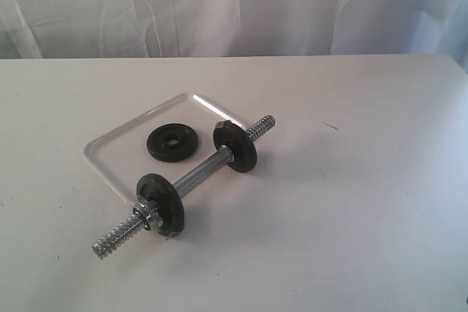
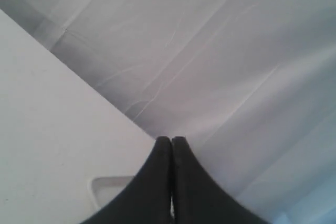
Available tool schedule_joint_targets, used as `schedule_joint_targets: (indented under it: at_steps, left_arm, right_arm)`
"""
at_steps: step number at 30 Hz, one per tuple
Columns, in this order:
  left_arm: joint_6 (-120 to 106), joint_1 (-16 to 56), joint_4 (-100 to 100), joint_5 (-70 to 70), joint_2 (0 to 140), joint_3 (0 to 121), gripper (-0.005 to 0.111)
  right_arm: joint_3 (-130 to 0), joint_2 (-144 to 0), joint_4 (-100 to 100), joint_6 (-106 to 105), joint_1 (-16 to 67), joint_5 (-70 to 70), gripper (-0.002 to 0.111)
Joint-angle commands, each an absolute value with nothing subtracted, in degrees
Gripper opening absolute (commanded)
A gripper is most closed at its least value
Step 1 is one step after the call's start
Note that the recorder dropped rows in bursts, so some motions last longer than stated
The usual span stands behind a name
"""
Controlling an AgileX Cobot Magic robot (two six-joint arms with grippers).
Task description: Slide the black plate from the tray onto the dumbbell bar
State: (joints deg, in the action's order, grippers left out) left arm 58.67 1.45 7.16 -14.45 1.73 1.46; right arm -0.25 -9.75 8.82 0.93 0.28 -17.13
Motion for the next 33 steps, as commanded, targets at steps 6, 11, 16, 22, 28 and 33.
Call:
schedule_joint_targets:
  at_steps: [6,11,16,22,28,33]
  left_arm:
    - [85.8,3.7,58.1,-16.1,22.6,13.9,0.0]
    - [85.1,3.7,71.4,-20.3,38.7,24.4,0.0]
    - [87.8,5.1,86.8,-24.4,55.6,41.1,0.0]
    - [102.4,9.5,99.9,-33.4,73.0,58.1,0.013]
    - [106.2,14.7,99.9,-33.1,86.0,67.1,0.052]
    - [105.9,16.1,99.9,-30.8,92.9,72.2,0.053]
  right_arm:
    - [0.0,-9.5,8.5,1.3,0.1,-16.6,0.0]
    - [0.0,-9.5,8.5,1.3,0.1,-16.6,0.0]
    - [0.0,-9.5,8.5,1.3,0.1,-16.6,0.0]
    - [0.0,-9.5,8.5,1.3,0.1,-16.6,0.0]
    - [0.0,-9.5,8.5,1.3,0.1,-16.6,0.0]
    - [0.0,-9.5,8.5,1.3,0.1,-16.6,0.0]
